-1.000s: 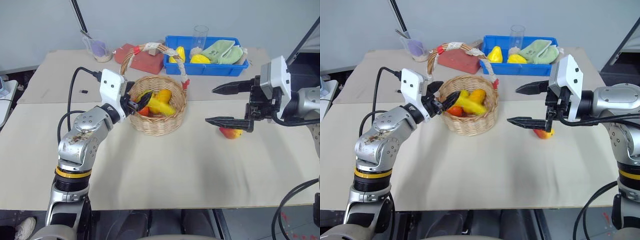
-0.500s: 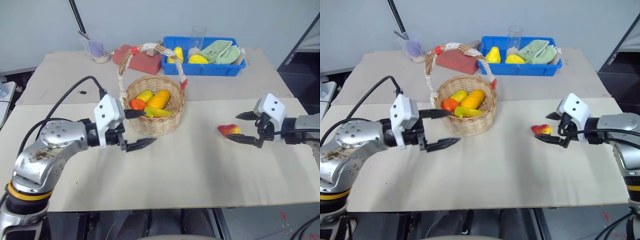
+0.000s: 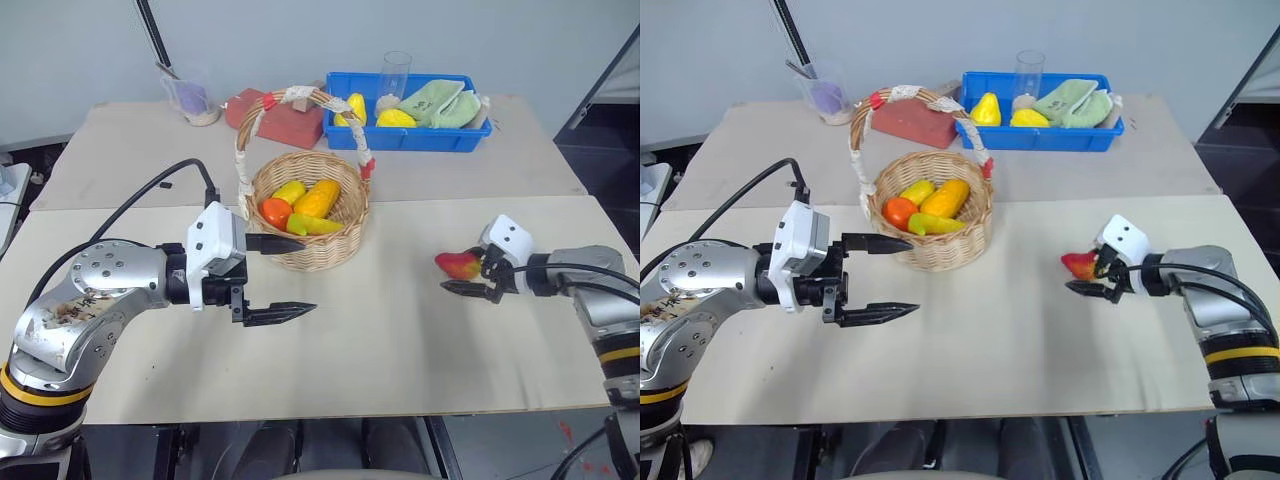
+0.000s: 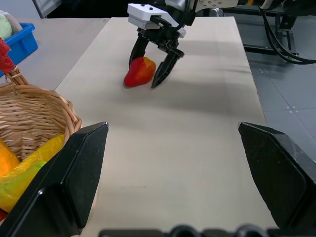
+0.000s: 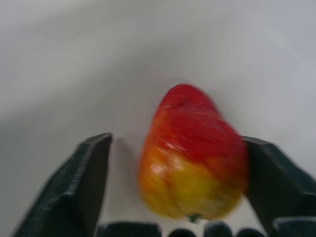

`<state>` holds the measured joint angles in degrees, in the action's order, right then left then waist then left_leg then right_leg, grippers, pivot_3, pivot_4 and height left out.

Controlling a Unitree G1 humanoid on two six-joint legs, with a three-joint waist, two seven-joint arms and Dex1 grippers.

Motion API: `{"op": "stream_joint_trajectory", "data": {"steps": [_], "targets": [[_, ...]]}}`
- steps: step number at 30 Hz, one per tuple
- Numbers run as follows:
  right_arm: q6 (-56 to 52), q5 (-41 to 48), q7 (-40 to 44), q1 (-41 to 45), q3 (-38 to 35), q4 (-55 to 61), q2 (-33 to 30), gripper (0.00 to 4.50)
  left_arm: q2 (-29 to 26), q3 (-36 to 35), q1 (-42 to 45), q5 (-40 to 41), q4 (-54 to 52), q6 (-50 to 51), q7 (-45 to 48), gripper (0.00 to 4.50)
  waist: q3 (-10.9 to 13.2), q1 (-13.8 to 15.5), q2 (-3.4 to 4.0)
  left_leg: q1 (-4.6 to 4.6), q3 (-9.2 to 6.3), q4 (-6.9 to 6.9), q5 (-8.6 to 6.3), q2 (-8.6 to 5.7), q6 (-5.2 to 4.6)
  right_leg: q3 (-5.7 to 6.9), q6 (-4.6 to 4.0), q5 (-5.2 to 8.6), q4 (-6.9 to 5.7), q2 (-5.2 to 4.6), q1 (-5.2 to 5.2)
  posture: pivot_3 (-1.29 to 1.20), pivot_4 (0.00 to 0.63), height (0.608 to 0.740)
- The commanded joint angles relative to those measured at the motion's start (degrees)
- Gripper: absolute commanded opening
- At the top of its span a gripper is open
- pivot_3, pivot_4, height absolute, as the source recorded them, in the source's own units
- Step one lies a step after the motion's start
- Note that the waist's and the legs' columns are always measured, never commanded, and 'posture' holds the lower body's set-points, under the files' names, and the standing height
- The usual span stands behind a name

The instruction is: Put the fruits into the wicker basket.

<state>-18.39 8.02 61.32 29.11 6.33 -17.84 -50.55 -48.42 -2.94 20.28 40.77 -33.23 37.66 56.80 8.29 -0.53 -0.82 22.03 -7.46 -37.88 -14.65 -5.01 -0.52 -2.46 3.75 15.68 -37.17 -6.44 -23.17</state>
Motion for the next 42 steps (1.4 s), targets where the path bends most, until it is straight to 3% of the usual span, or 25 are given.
{"op": "stream_joint_trajectory", "data": {"steps": [1,4,7,10,12,16,21,24,27,30,31,37,42], "targets": [[1.87,-0.30,0.49,1.53,-1.41,-0.53,0.02,2.61,-0.80,-1.97,-0.22,0.14,-1.61,-0.81,-0.57,4.50,0.00,-0.01,0.00,0.00,0.00,0.00,0.00,0.00,0.00,0.00,0.00,0.00,0.00,0.00,0.00,0.00,0.150,0.740],[1.50,0.23,1.30,1.57,-1.69,0.42,-0.15,1.86,-0.64,-2.96,-1.38,0.52,-1.91,-1.02,-0.79,4.50,0.00,-0.02,0.00,0.00,0.00,0.00,-0.01,0.00,-0.01,0.00,0.00,0.00,0.00,0.00,0.00,0.00,0.150,0.740],[-0.80,2.35,3.79,0.59,-2.46,5.58,-1.25,1.86,-0.43,-5.91,-4.29,1.51,-2.11,-1.76,-0.82,4.50,0.00,-0.15,0.01,0.00,0.00,0.00,-0.01,0.01,-0.01,-0.01,0.00,0.00,-0.01,0.00,-0.01,0.00,0.150,0.740],[-9.98,9.39,6.17,-0.05,-3.86,20.32,-1.59,1.86,0.14,-11.45,-9.84,1.20,-1.99,-3.54,-1.25,4.50,-0.01,-0.41,0.04,0.01,0.00,0.01,-0.01,0.05,-0.02,-0.01,0.00,0.00,-0.02,0.01,-0.05,0.00,0.150,0.740],[-16.96,14.82,3.23,2.12,-4.11,30.25,1.83,1.86,1.07,-14.78,-13.07,1.06,-2.04,-3.37,-3.80,4.50,0.00,-0.71,0.05,-0.02,-0.01,0.03,-0.03,0.10,-0.03,-0.05,0.00,0.00,-0.01,0.06,-0.10,0.00,0.150,0.740],[-24.87,19.00,-4.55,6.99,-3.48,37.69,9.52,1.86,4.05,-18.01,-15.67,2.48,-2.98,-2.46,-9.50,4.50,0.00,-0.13,0.04,-0.13,-0.02,0.03,-0.16,0.20,-0.23,-0.04,-0.05,-0.03,0.00,0.13,-0.05,0.00,0.150,0.740],[-24.51,14.05,-17.79,16.72,0.79,29.52,24.73,1.85,4.13,-19.94,-19.93,1.97,-4.54,-3.52,-10.99,4.50,-0.02,0.23,0.02,-0.12,-0.02,0.02,-0.12,-0.02,-0.16,-0.07,-0.04,-0.05,-0.01,-0.05,-0.09,0.00,0.150,0.740],[-21.15,9.64,-21.64,18.56,2.44,24.07,28.14,1.85,4.07,-19.84,-19.59,2.43,-4.78,-3.66,-11.92,4.50,-0.02,0.75,0.02,-0.10,-0.05,0.04,0.02,-0.01,0.08,0.01,-0.07,-0.07,-0.05,-0.03,-0.16,0.00,0.150,0.740],[-19.30,8.21,-23.27,19.21,3.01,21.79,30.36,3.30,4.04,-19.77,-19.73,2.60,-5.25,-3.74,-12.53,4.50,-0.03,0.80,0.01,-0.05,-0.05,0.03,0.07,-0.08,0.17,0.01,-0.04,-0.09,-0.04,-0.09,-0.18,0.00,0.150,0.740],[-18.59,7.30,-23.69,18.84,3.18,21.74,30.95,4.28,4.02,-19.78,-19.90,2.49,-5.31,-3.97,-13.07,4.50,-0.03,0.18,0.01,0.08,-0.03,0.03,0.08,-0.07,0.19,-0.02,-0.03,-0.10,-0.10,-0.07,-0.38,0.00,0.150,0.740],[-18.53,7.36,-23.64,18.42,3.12,22.47,31.00,4.42,4.00,-19.84,-19.88,2.59,-5.28,-3.96,-13.19,4.50,-0.04,-0.07,-0.01,0.12,-0.03,0.03,0.10,-0.06,0.22,-0.02,-0.04,-0.11,-0.24,-0.06,-0.49,0.00,0.150,0.740],[-20.87,11.07,-19.77,15.93,1.99,29.50,28.95,4.42,3.69,-19.52,-19.36,2.30,-4.20,-4.29,-12.96,4.50,-0.04,-0.64,-0.01,0.24,0.06,0.04,0.15,-0.03,0.29,-0.02,-0.10,-0.13,-0.80,-0.05,-0.99,0.00,0.150,0.740],[-24.20,18.96,-12.22,10.75,-1.11,39.07,21.71,4.42,3.53,-18.50,-18.56,1.58,-3.31,-4.81,-12.21,4.50,-0.04,-0.15,-0.01,0.24,0.06,0.03,0.01,-0.03,0.06,0.01,-0.10,-0.13,-0.75,-0.07,-0.95,0.00,0.150,0.740]]}}
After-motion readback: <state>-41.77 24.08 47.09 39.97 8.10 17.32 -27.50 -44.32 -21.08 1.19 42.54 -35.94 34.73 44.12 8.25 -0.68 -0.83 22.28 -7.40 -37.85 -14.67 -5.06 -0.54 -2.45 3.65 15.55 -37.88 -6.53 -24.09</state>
